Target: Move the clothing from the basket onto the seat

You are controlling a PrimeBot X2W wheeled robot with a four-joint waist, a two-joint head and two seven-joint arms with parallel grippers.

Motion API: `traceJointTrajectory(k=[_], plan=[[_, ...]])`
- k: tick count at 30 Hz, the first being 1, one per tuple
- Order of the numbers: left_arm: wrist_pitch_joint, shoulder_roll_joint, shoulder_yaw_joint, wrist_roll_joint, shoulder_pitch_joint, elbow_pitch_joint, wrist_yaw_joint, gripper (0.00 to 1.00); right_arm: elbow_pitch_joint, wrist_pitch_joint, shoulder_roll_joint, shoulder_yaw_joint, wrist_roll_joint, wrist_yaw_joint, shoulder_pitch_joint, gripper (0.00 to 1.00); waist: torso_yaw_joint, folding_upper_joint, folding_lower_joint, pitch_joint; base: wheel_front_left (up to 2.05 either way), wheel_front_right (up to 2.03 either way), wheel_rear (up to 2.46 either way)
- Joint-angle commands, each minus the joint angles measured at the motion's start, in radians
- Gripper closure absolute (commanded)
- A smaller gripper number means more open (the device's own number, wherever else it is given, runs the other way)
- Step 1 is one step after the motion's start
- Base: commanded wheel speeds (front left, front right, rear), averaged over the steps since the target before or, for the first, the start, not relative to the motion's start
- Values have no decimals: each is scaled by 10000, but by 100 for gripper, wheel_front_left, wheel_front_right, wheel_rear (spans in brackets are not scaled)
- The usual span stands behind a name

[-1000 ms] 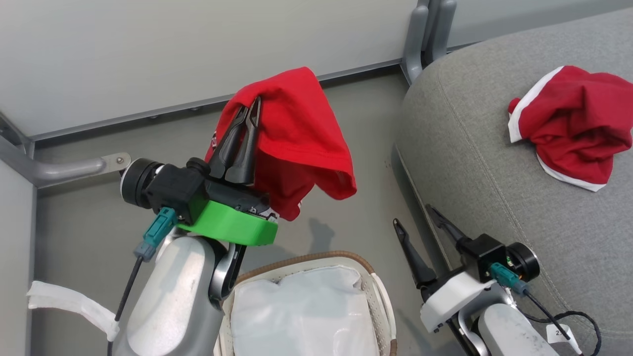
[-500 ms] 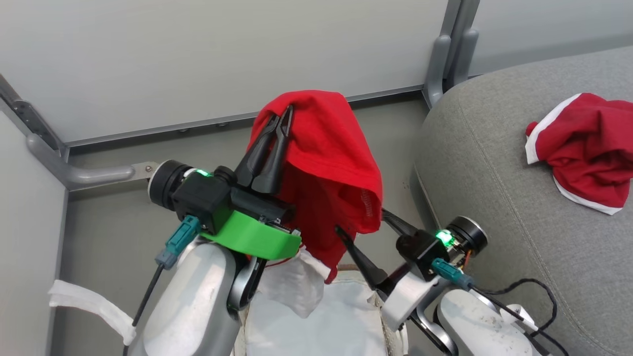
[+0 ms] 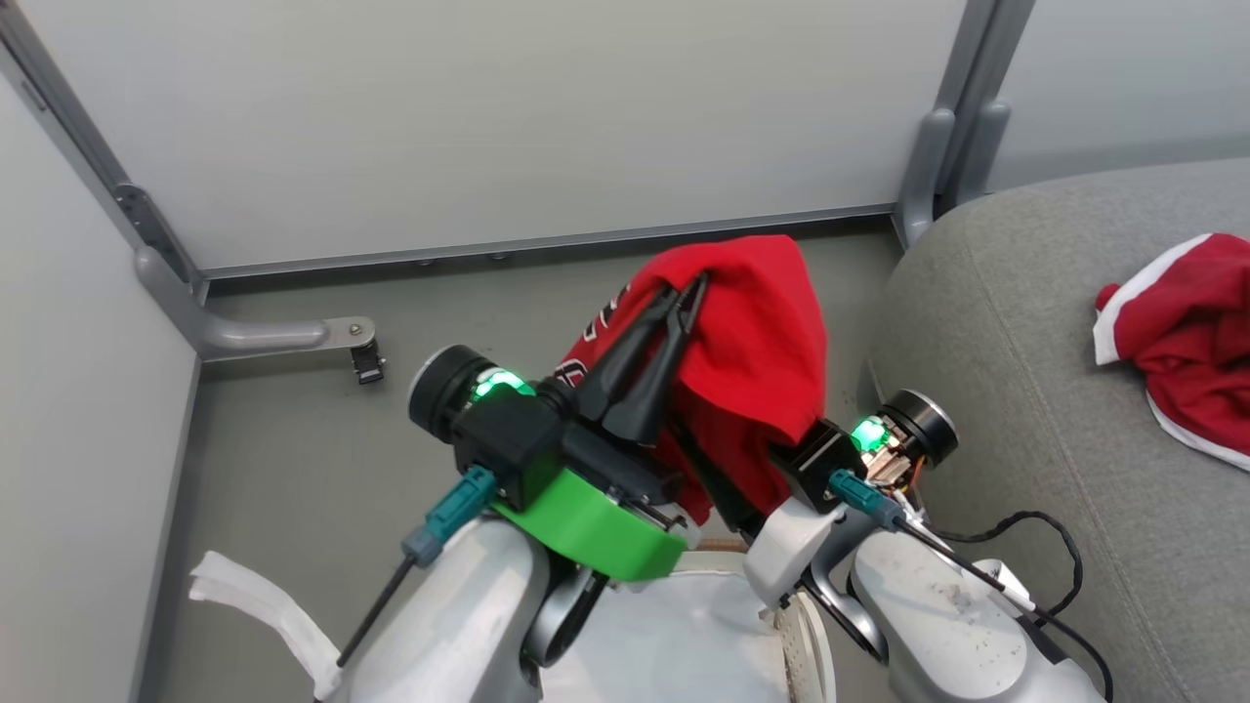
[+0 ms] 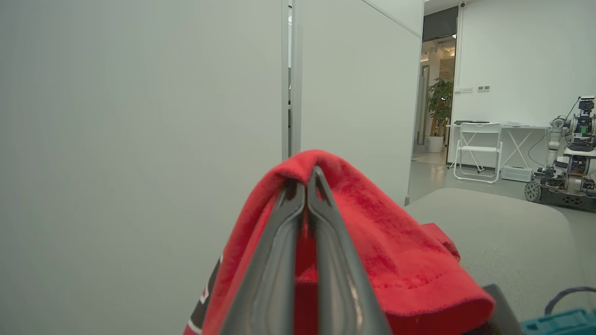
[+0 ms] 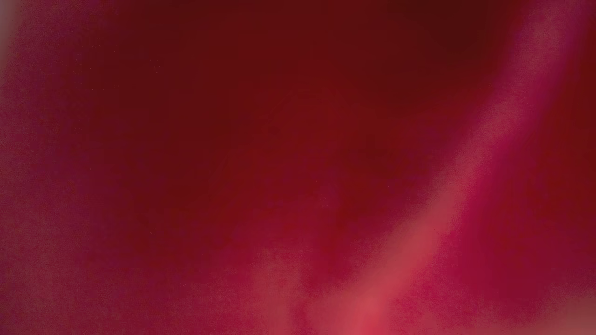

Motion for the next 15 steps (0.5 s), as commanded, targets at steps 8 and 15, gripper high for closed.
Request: traceJointTrajectory(k=[8,15], plan=[[-8,15,-757,-342,146,-182,158,100,402,-1,108,-870,-308,-14,-310,100,613,28,1,-69,0,0,0],[-8,13,-667,-316,166,-79,271,100,333,-1,108,-1094,-39,-14,-281,100,597,28,1,-14,0,0,0]])
